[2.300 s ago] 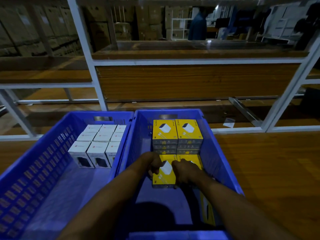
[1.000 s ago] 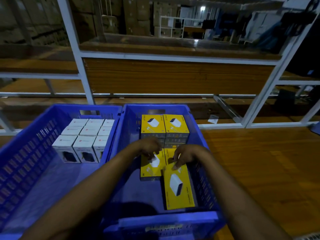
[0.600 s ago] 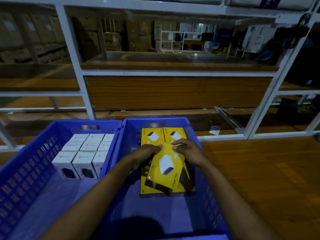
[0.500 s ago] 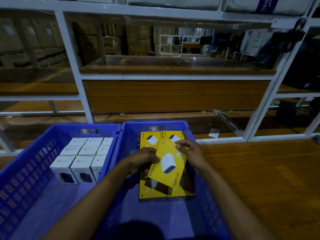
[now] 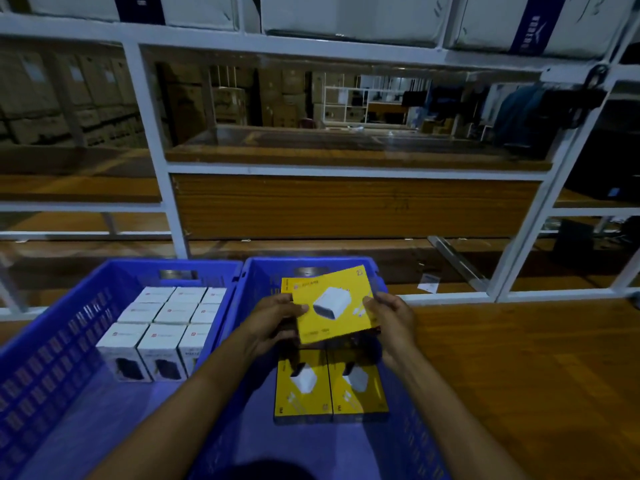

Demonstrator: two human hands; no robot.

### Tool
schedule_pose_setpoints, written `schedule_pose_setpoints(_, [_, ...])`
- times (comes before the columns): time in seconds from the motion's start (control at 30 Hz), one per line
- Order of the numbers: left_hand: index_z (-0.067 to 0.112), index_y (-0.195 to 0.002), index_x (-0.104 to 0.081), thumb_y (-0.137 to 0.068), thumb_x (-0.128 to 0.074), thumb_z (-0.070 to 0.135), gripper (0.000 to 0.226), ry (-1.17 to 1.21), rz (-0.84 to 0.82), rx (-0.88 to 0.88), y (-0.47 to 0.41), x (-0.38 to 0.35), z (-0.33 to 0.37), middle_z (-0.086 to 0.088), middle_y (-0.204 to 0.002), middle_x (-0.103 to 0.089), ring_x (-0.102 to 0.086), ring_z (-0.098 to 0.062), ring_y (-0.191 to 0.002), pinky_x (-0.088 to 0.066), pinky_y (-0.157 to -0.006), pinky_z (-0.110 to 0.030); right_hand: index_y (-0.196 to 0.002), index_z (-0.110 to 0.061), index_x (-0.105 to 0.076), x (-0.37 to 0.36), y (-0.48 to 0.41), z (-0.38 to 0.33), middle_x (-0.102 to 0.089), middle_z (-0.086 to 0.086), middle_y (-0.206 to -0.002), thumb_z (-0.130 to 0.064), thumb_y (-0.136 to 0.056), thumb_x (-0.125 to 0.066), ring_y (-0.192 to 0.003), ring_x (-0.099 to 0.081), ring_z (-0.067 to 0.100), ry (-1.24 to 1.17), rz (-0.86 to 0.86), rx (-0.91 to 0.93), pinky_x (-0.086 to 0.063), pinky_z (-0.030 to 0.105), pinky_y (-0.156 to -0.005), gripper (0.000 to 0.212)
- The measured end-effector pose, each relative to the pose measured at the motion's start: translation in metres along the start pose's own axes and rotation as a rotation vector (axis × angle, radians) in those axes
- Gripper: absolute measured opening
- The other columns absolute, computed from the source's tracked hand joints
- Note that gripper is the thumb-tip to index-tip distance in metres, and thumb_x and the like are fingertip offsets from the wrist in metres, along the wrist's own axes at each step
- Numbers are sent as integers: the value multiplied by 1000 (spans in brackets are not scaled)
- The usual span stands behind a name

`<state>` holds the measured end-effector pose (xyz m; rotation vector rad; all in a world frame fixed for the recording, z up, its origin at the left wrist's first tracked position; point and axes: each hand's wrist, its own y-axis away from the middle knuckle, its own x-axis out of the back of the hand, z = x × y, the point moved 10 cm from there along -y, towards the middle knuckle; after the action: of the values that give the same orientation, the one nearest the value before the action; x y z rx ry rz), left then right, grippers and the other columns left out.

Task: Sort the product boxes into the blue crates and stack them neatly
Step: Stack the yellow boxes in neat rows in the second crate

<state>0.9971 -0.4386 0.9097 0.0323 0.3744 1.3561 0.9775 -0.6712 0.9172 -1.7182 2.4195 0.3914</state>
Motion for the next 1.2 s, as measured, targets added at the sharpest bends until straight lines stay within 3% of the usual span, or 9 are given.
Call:
schedule_pose_setpoints(0.13, [3,-111,-69,-93,-62,16,22,125,174,-142,-3,26,16,-18,-102,-71,-68,-31,-85,-56,-71,-38,-128,-11,-48,-37,25,15,-72,2,-79,0,-81,-76,-66,-70,16,229,-351,-118,-56,33,-59,56])
schedule_pose_setpoints(0.2, [5,-113,-69,-93,-63,17,24,68,199,-179,0,28,21,-16,-100,-73,-69,-26,-79,-56,-67,-34,-128,-13,-49,-46,31,19,-74,3,-92,-6,-81,-78,-77,-73,18,290,-405,-110,-56,31,-60,56])
schedule_pose_setpoints(0.33, [4,-116,-68,-93,-64,15,26,5,94,-160,3,12,20,-19,-107,-73,-71,-28,-86,-59,-72,-35,-127,-25,-55,-31,17,0,-66,5,-112,-30,-84,-77,-96,-68,23,359,-211,59,-59,40,-78,49])
schedule_pose_setpoints(0.5, [8,-117,-68,-88,-69,13,29,-42,69,-153,-1,5,15,-15,-107,-73,-71,-29,-94,-59,-73,-35,-109,-16,-72,-50,29,5,-76,2,-105,-26,-96,-63,-100,-71,22,426,-422,108,-57,40,-88,19])
schedule_pose_setpoints(0.67, [4,-110,-68,-97,-58,27,28,191,128,-163,-3,8,15,-16,-95,-72,-68,-30,-89,-56,-81,-41,-99,-14,-71,-41,18,16,-73,14,-104,-30,-100,-56,-101,-68,36,321,-263,38,-53,53,-89,22])
schedule_pose_setpoints(0.83, [9,-103,-66,-100,-55,30,25,-101,58,-78,4,-14,0,-11,-86,-72,-69,-27,-80,-57,-73,-39,-108,-15,-66,-29,12,20,-73,9,-107,-30,-104,-47,-98,-69,29,297,-130,-14,-58,45,-86,25])
schedule_pose_setpoints(1.0, [5,-88,-62,-100,-55,16,18,-268,6,-22,8,-26,-11,-2,-71,-75,-74,-16,-66,-57,-55,-27,-116,-4,-60,-25,12,21,-63,21,-119,-24,-105,-40,-103,-60,33,659,-103,29,-46,37,-84,30])
schedule_pose_setpoints(1.13, [-1,-125,-60,-101,-54,26,37,-383,-26,165,7,-23,-39,-22,-123,-67,-67,-35,-108,-57,-89,-43,-129,-3,-52,-15,13,30,-60,19,-123,-20,-103,-39,-115,-57,35,1009,-115,0,-38,30,-81,34])
schedule_pose_setpoints(1.2, [-2,-121,-60,-102,-50,30,38,-539,-47,261,12,-24,-55,-27,-122,-62,-66,-38,-103,-56,-91,-42,-123,3,-58,-18,18,46,-62,21,-123,-18,-103,-38,-114,-59,36,1160,-246,-62,-43,32,-83,35])
